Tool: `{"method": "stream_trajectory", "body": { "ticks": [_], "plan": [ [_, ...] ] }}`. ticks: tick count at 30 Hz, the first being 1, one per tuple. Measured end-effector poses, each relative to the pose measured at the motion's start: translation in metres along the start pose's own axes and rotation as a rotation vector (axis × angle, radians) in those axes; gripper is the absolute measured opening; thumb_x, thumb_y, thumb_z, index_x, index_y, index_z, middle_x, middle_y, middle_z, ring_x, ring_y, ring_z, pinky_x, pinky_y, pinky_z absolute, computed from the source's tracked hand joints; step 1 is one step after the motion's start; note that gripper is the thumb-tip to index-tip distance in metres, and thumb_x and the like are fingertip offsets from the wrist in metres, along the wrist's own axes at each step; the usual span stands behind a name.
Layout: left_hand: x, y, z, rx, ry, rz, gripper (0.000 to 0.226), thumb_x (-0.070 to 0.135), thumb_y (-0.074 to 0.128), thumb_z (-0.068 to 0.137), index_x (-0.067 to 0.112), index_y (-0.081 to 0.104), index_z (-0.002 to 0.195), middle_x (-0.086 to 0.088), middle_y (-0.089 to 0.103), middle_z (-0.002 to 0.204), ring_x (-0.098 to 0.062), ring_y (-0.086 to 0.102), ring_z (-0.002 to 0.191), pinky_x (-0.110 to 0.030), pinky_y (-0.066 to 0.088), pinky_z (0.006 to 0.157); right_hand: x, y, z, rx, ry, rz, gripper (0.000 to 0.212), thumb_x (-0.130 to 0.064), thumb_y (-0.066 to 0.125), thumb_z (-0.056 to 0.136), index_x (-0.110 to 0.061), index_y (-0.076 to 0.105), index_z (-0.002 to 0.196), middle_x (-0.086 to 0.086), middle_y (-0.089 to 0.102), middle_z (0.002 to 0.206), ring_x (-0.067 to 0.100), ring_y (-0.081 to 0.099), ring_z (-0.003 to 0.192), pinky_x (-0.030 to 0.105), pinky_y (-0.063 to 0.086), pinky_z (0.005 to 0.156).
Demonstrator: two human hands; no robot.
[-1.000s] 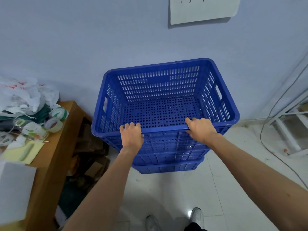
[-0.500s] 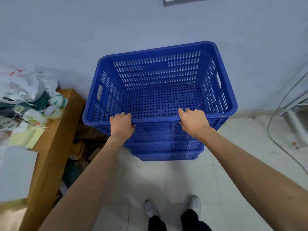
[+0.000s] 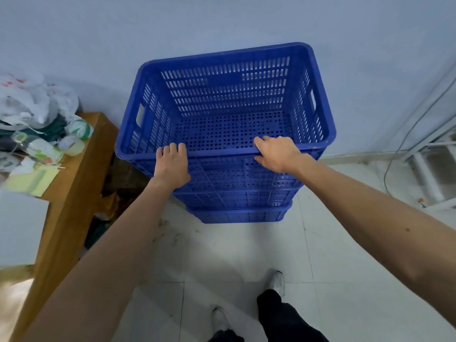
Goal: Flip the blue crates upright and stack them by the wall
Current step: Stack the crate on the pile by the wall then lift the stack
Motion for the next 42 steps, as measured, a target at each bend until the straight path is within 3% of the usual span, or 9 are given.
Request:
{"method": "stream_trajectory", "body": {
  "ticks": [5,9,13,17,24,33,37,42],
  "plan": [
    [-0.011,0.005,-0.014,-0.003,0.136,-0.017,0.092,0.033,0.074,0.079,0.008,0.021,0.149,-0.016,0.029,0.151,-0.034,0.025,0.143,-0.05,0.018,0.12,-0.003,0.002,-0.019,0.02,-0.022,-0.017,0.046,-0.038,0.049,0.098,-0.009,0.039,0.131,0.013,0.049,0.121,0.032,0.052,0.105,0.044,0.044,0.08],
    [-0.024,0.003,-0.023,-0.056,0.178,-0.098,0.1,0.033,0.069,0.085,0.018,0.001,0.157,-0.01,0.005,0.164,-0.029,0.006,0.151,-0.047,0.014,0.122,-0.005,0.005,-0.042,0.019,0.06,-0.054,0.067,-0.04,0.05,0.094,-0.009,0.024,0.147,0.014,0.043,0.136,0.034,0.043,0.123,0.046,0.034,0.103],
    [-0.039,-0.001,-0.038,-0.092,0.213,-0.159,0.099,0.036,0.066,0.088,0.024,-0.005,0.157,-0.004,-0.005,0.165,-0.024,0.0,0.152,-0.044,0.018,0.121,-0.011,0.001,-0.059,-0.022,0.124,-0.019,0.081,-0.044,0.05,0.094,-0.011,0.008,0.155,0.009,0.017,0.16,0.028,0.019,0.146,0.045,0.02,0.118],
    [-0.06,-0.002,-0.054,-0.121,0.228,-0.15,0.095,0.04,0.061,0.091,0.027,-0.006,0.157,-0.002,-0.009,0.165,-0.02,-0.002,0.152,-0.044,0.028,0.117,-0.021,-0.003,-0.069,-0.067,0.16,0.019,0.086,-0.05,0.051,0.093,-0.015,0.004,0.156,0.003,0.004,0.164,0.023,0.009,0.15,0.044,0.018,0.119],
    [-0.097,0.014,-0.082,-0.188,0.164,-0.199,0.088,0.041,0.056,0.093,0.028,-0.002,0.157,-0.003,-0.006,0.166,-0.021,0.002,0.152,-0.045,0.024,0.119,-0.055,-0.006,-0.083,-0.114,0.257,0.057,0.089,-0.059,0.048,0.092,-0.015,0.005,0.156,0.002,0.001,0.164,0.022,0.01,0.15,0.045,0.02,0.117],
    [-0.105,0.078,-0.105,-0.28,0.124,-0.365,0.076,0.04,0.057,0.091,0.023,0.021,0.155,-0.008,0.022,0.162,-0.024,0.024,0.148,-0.04,0.028,0.118,-0.077,0.054,-0.105,-0.244,0.307,0.139,0.084,-0.06,0.047,0.092,-0.014,0.014,0.155,0.003,0.018,0.162,0.024,0.021,0.147,0.044,0.029,0.115],
    [-0.091,0.115,-0.113,-0.287,0.07,-0.437,0.055,0.037,0.053,0.093,0.024,0.039,0.144,-0.006,0.049,0.146,-0.029,0.049,0.129,-0.038,0.041,0.101,-0.07,0.103,-0.108,-0.316,0.343,0.237,0.077,-0.057,0.05,0.091,-0.016,0.025,0.151,0.005,0.032,0.156,0.025,0.033,0.141,0.041,0.034,0.111],
    [-0.08,0.185,-0.096,-0.339,-0.061,-0.38,0.052,0.037,0.043,0.1,0.013,0.038,0.146,-0.013,0.05,0.144,-0.032,0.05,0.129,-0.042,0.038,0.107,-0.047,0.167,-0.094,-0.355,0.405,0.339,0.065,-0.052,0.053,0.092,-0.017,0.036,0.145,0.007,0.042,0.148,0.028,0.043,0.132,0.042,0.04,0.106]
  ]
}}
Point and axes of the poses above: each hand's wrist, its own z-axis towards the middle knuckle, its own y-axis out of the palm, x = y × z, the point moved 4 cm from there along z, towards the middle knuckle
